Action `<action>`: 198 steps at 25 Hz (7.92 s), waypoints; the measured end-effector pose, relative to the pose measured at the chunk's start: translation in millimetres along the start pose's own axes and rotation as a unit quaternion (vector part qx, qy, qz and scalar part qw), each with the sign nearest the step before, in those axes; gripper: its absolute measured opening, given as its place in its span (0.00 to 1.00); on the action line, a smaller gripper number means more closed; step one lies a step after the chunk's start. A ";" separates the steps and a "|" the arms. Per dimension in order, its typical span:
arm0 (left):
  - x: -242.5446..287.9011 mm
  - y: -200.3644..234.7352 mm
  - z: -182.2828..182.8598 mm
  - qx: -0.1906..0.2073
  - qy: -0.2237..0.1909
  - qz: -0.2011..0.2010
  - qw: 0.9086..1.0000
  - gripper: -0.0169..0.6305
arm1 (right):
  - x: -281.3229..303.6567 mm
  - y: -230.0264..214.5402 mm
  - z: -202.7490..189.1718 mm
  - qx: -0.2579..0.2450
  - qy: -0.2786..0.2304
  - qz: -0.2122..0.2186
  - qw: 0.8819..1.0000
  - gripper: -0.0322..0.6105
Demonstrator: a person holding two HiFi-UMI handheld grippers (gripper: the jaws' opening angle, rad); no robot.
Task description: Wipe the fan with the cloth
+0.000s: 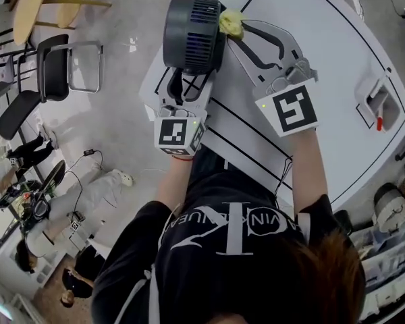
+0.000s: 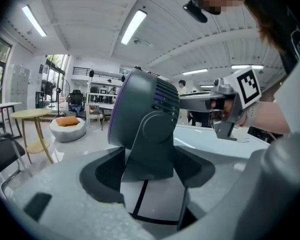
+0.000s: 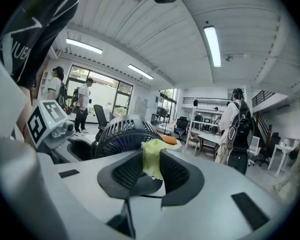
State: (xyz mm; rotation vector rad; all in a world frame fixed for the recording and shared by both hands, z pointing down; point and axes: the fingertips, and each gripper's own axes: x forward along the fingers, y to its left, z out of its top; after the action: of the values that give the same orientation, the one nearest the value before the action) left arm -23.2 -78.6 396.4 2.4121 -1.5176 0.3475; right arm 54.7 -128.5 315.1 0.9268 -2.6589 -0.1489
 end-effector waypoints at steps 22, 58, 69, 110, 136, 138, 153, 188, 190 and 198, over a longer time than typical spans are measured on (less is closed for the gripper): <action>2.5 3.0 -3.5 -0.012 0.029 0.020 0.999 0.49 | 53.0 6.3 -63.5 0.079 -0.006 0.070 0.994 0.21; 0.9 2.2 -6.6 0.009 0.036 0.020 0.999 0.50 | -1.9 79.7 -29.7 0.140 -0.009 0.176 0.974 0.20; 1.2 1.3 -9.1 0.015 0.042 0.022 0.999 0.50 | -22.6 62.3 5.4 0.152 -0.076 0.149 0.974 0.20; 5.5 -1.6 -14.7 -0.002 0.044 0.039 0.998 0.50 | 43.4 -0.8 -50.0 0.330 -0.087 0.081 0.937 0.19; -0.1 -6.8 -18.0 0.000 0.058 0.005 0.998 0.46 | 1.6 37.7 -25.1 0.364 -0.079 0.097 0.923 0.19; 0.3 -8.7 -18.4 -0.001 0.057 0.001 0.998 0.45 | -2.5 38.0 -23.5 0.363 -0.080 0.094 0.924 0.19; -1.9 -8.9 -18.7 -0.005 0.052 -0.015 0.999 0.45 | -23.8 46.5 6.5 0.322 -0.082 0.068 0.941 0.19; -3.2 4.3 -20.5 0.004 0.050 -0.036 0.998 0.40 | 71.7 -36.1 69.3 0.045 0.038 0.202 0.978 0.19; -0.6 5.5 -21.0 -0.007 0.056 -0.046 0.997 0.40 | 86.5 -41.1 63.1 0.051 0.051 0.221 0.973 0.19; -1.9 -3.4 -24.8 -0.020 0.076 -0.071 0.994 0.40 | 105.2 -35.4 46.4 0.107 0.092 0.273 0.952 0.19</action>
State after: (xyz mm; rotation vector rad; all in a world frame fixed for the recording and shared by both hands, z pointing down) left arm -22.4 -66.9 418.5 2.3846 -1.2701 0.4550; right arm -17.6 -222.0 292.1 0.2108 -2.6722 0.3418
